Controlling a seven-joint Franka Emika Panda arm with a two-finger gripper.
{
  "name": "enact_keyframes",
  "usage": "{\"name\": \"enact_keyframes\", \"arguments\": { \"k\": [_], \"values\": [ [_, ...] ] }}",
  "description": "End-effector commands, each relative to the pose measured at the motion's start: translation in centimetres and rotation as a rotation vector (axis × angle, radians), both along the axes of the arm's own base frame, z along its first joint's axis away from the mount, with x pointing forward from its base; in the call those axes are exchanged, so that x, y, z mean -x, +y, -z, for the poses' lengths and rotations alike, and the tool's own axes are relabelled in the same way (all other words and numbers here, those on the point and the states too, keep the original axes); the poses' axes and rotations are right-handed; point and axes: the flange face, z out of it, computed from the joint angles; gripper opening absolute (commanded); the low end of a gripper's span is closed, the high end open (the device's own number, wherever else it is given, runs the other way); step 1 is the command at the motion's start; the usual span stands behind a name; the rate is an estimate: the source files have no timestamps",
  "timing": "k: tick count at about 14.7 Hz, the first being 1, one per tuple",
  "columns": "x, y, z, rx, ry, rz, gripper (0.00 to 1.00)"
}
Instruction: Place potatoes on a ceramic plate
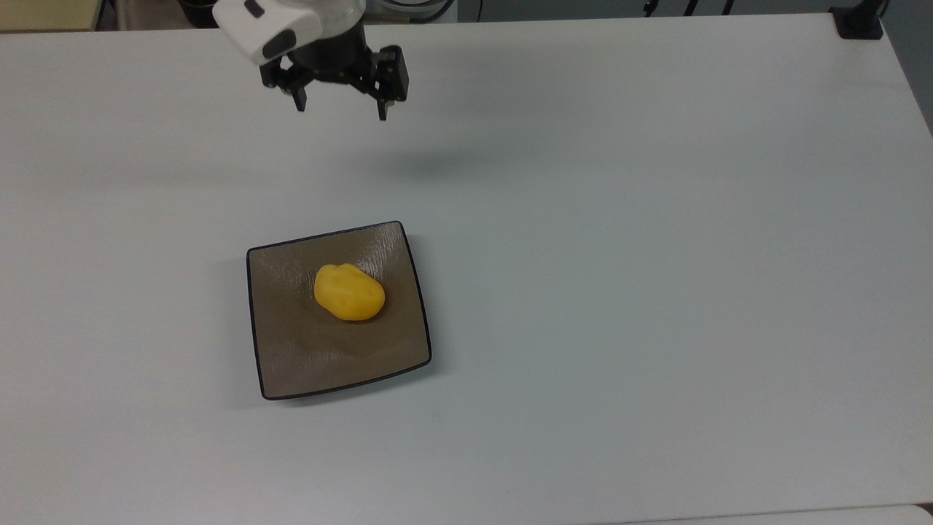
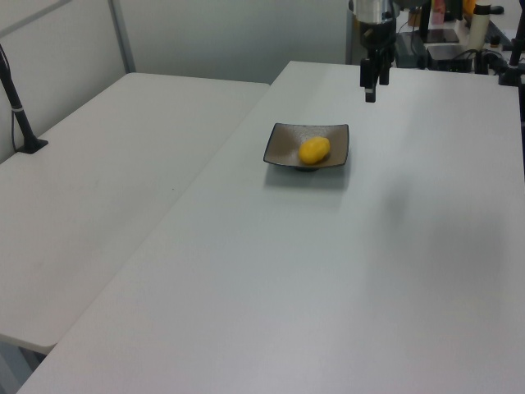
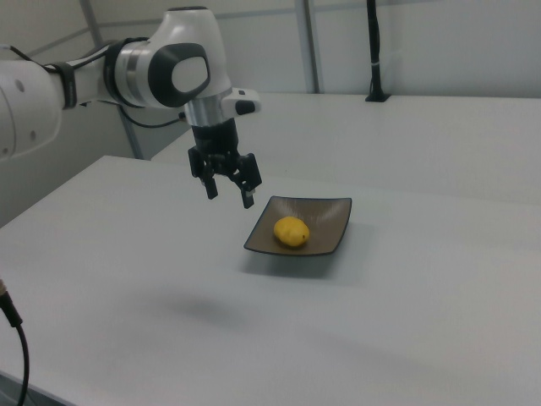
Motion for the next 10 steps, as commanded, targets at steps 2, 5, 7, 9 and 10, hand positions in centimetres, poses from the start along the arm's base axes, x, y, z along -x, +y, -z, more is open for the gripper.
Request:
{"name": "enact_keyframes", "arguments": {
  "k": [2, 5, 7, 9, 10],
  "values": [
    [2.56, -1.19, -1.26, -0.016, -0.013, 0.006, 1.0],
    [2.56, -1.17, -1.37, -0.028, -0.017, 0.008, 1.0],
    [2.54, -0.8, -1.39, -0.077, -0.019, 0.017, 1.0],
    [2.87, -0.73, -2.21, -0.085, -0.033, 0.02, 1.0],
    [3.08, -0.81, -2.2, -0.087, -0.031, 0.02, 1.0]
  ]
}}
